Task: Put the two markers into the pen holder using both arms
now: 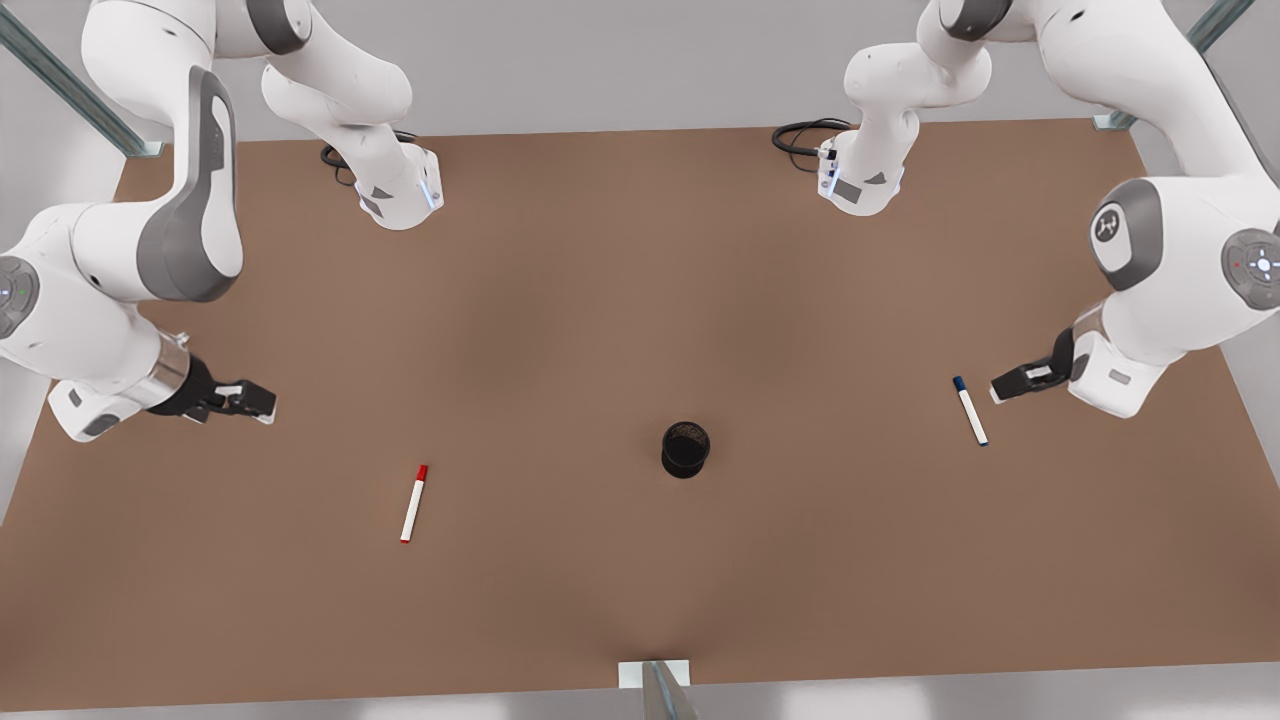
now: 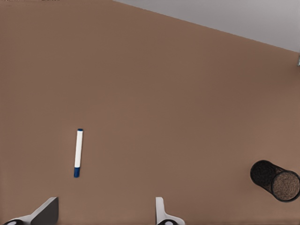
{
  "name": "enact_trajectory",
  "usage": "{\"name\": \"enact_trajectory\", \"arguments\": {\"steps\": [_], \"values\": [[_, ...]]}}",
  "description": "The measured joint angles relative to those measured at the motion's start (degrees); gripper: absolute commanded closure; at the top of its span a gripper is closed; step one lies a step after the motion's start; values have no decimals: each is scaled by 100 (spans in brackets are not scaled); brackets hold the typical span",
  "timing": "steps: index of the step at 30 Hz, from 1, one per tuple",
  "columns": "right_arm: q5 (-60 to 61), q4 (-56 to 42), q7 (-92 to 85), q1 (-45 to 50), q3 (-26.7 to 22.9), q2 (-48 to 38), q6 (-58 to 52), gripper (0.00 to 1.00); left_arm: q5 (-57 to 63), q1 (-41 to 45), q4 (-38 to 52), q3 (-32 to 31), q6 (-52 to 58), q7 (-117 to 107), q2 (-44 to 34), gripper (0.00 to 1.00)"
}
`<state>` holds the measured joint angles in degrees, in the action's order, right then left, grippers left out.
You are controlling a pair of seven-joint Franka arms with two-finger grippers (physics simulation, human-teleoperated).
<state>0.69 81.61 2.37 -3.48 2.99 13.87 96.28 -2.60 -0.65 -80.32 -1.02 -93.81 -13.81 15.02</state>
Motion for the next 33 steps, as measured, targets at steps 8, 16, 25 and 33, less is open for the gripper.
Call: {"name": "enact_trajectory", "arguments": {"steps": [8,16,25,33], "values": [[-13,124,10,-72,-26,746,830,0,-99,-1109,-477,87,-1069,494,1136,0],[-289,150,20,90,35,1936,1957,0,-146,-1228,-2490,82,-3418,1163,1253,0],[-228,59,153,373,391,2980,2808,0,-154,-1261,-3383,85,-4978,1807,1308,0],[-227,-298,439,427,365,3511,3021,0,-144,-1227,-3415,84,-5466,2188,1511,30]]}}
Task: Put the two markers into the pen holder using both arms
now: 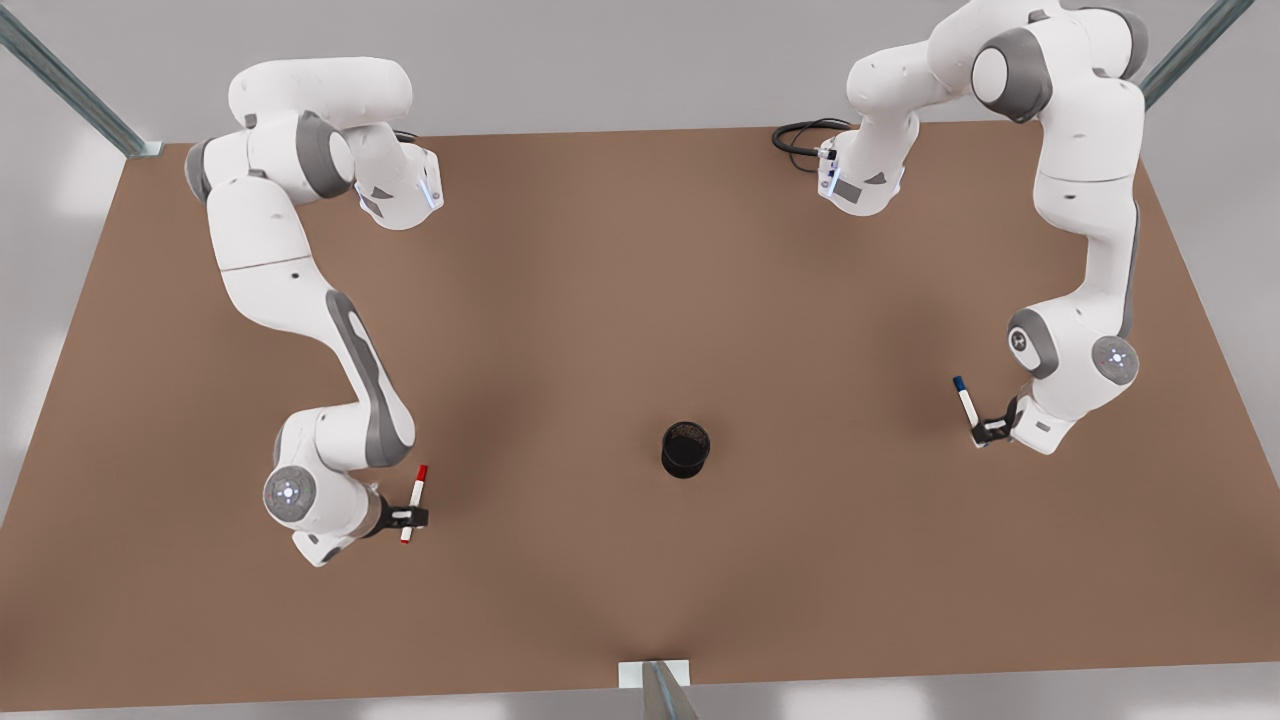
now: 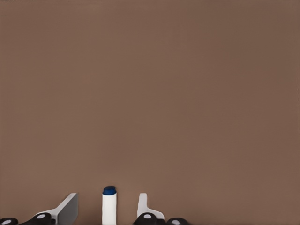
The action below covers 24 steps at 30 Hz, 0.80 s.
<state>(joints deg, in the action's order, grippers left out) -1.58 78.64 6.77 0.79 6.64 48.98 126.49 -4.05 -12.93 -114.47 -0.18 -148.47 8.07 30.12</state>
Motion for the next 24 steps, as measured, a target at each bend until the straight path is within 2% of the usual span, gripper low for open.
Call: {"name": "enact_trajectory", "arguments": {"steps": [4,5,8,12,16,21,24], "values": [[-22,25,101,3,-13,61,29,0,3,-7,-2,0,-85,135,138,35],[-41,20,125,19,-14,97,35,0,6,-7,0,0,-98,163,150,40],[-145,-2,190,57,-14,211,55,1,10,-10,1,0,-128,240,212,49],[-261,-19,262,58,-14,279,80,12,12,-11,1,0,-151,324,280,51],[-298,-21,321,61,-14,286,90,19,15,-8,2,0,-159,387,294,65],[-335,-21,380,84,-10,286,95,25,17,31,1,0,-158,438,323,67],[-388,-21,407,129,-9,285,92,33,24,40,2,0,-156,455,323,71]]}}
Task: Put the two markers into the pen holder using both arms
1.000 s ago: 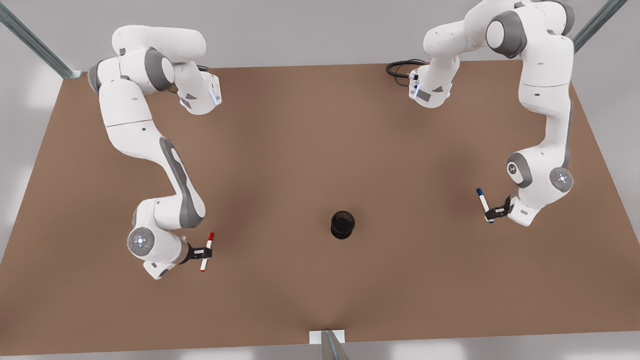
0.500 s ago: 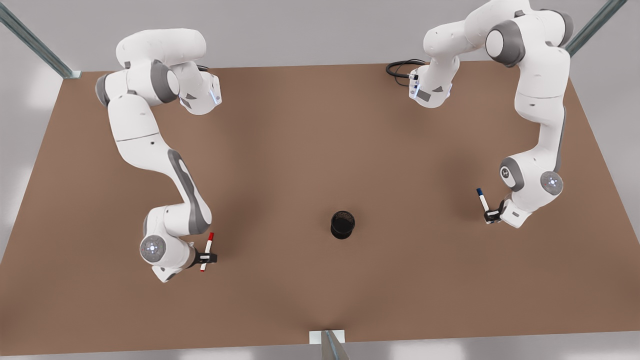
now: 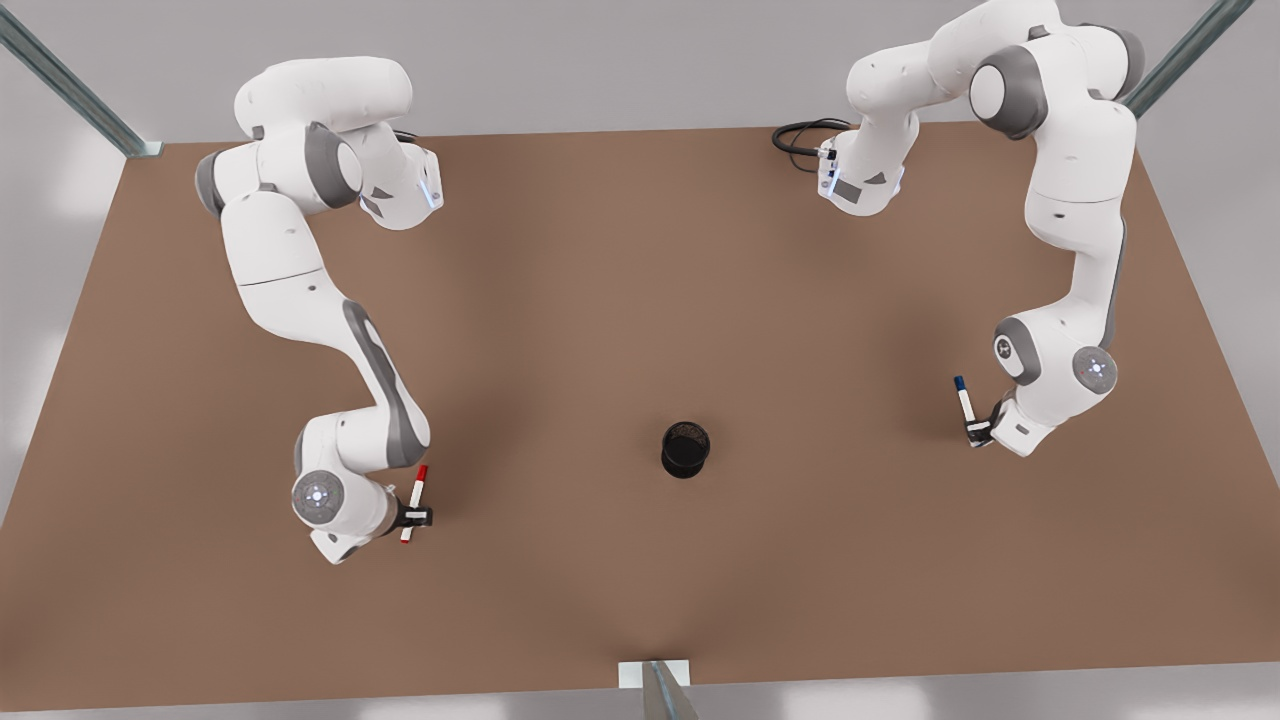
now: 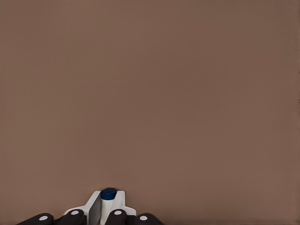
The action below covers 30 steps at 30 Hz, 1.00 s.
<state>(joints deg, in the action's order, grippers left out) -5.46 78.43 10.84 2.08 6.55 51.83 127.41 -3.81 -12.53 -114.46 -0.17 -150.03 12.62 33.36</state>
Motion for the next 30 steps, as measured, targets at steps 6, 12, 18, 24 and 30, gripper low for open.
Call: {"name": "enact_trajectory", "arguments": {"steps": [6,12,18,24,30], "values": [[-32,0,42,3,-3,1,1,41,34,10,68,-19,33,-18,-75,78],[-38,8,70,3,-5,1,2,45,-317,37,832,-491,869,-238,-582,78],[-38,16,92,3,-5,14,5,49,-553,66,1291,-1441,1323,-642,-606,78],[-36,18,108,3,-5,35,14,58,-1171,687,2045,-1825,1374,-1012,-547,79],[-6,18,100,3,-5,32,24,75,-1716,1198,3227,-2204,1010,-1215,129,79]]}}
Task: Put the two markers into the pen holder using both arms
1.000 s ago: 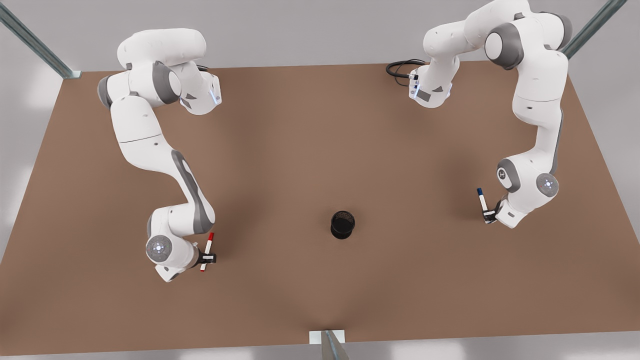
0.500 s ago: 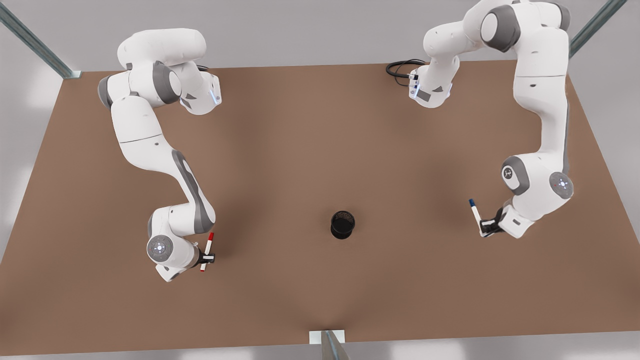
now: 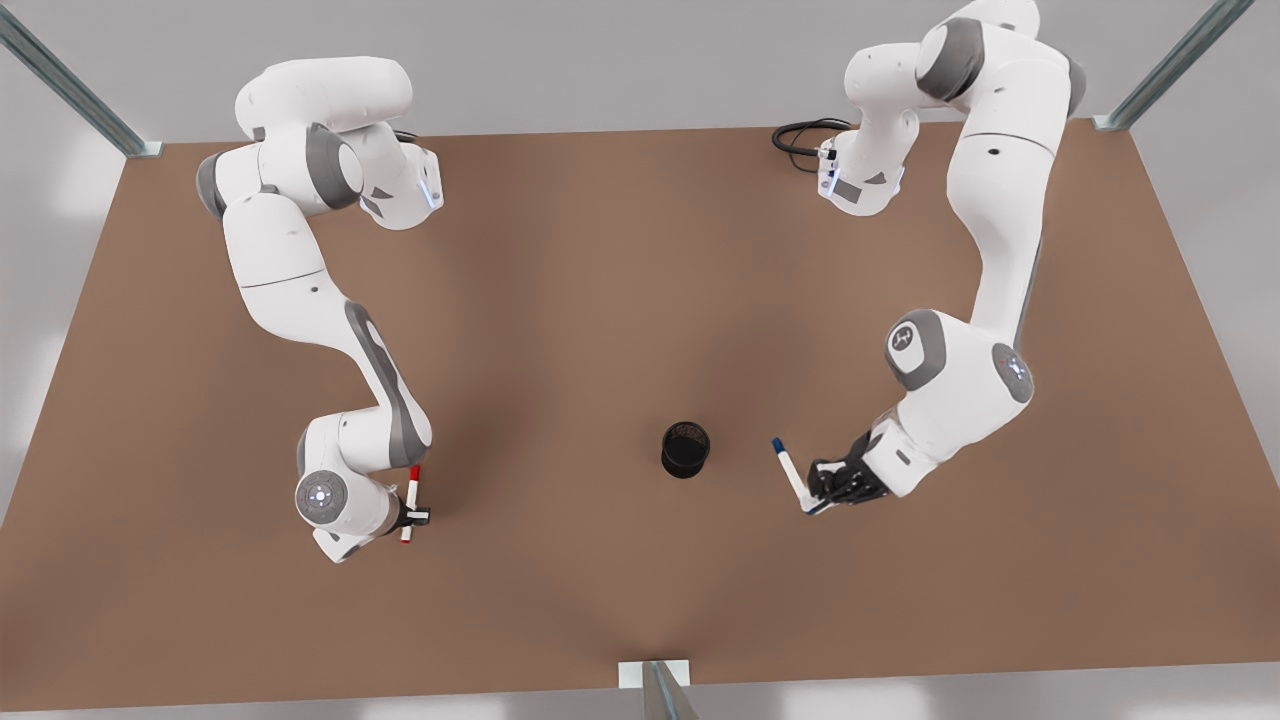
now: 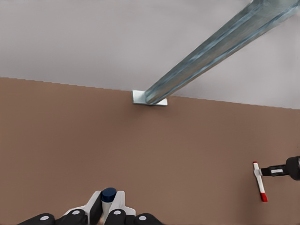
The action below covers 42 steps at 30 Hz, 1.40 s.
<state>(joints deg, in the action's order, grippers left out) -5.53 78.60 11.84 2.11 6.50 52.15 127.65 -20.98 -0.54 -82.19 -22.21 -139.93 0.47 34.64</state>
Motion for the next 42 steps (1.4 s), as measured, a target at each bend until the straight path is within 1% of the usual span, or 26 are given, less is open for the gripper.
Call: {"name": "enact_trajectory", "arguments": {"steps": [2,4,7,12,15,18,21,24,25,26,31,32,33,34,36,38,40,41,42], "values": [[19,-9,-13,-5,8,-14,0,75,-73,55,147,-222,-210,16,181,79],[34,-24,-24,-5,35,-62,-12,74,-111,273,173,-302,-442,31,239,79],[99,-21,-41,-13,121,-444,-34,74,-145,535,49,-332,-764,76,211,79],[126,-26,-66,3,502,-1207,-26,74,-176,628,-867,-344,-1449,349,-173,77],[130,-20,-73,5,866,-1597,3,74,-203,725,-1403,-434,-2094,610,-233,76],[134,-12,-80,46,1073,-1659,150,75,-233,864,-1528,-462,-2714,842,-151,76],[137,-13,-95,32,1132,-1649,291,74,-239,931,-1612,-459,-3226,1054,-36,76],[141,1,-111,32,1172,-1642,418,75,-242,1092,-2021,-457,-3725,1251,-85,74],[141,7,-116,21,1179,-1641,456,75,-240,1115,-2185,-455,-3850,1316,-191,58],[141,21,-122,10,1182,-1640,490,75,-236,1123,-2328,-453,-3953,1387,-296,0],[146,90,-141,-51,1206,-1640,580,75,-281,1174,-2838,-456,-4180,1709,-840,0],[147,114,-146,-78,1209,-1664,580,75,-338,1039,-2700,-423,-4009,1760,-960,0],[148,124,-147,-108,1242,-1693,570,75,-375,699,-2273,-373,-3623,1778,-1001,0],[148,125,-143,-119,1335,-1701,569,75,-328,460,-1837,-131,-3121,1752,-1025,0],[147,124,-93,-64,1670,-1686,666,75,359,197,-768,446,-1676,1582,-1041,0],[144,123,-40,187,1808,-1633,940,74,1306,116,136,881,61,1357,-1144,0],[143,106,12,483,1852,-1594,1253,74,1861,-51,547,1087,1449,1151,-1417,0],[143,102,47,618,1862,-1583,1412,74,2043,-65,623,1168,2027,1056,-1577,0],[142,103,87,760,1866,-1571,1567,74,2146,19,650,1390,2515,963,-1795,0]]}}
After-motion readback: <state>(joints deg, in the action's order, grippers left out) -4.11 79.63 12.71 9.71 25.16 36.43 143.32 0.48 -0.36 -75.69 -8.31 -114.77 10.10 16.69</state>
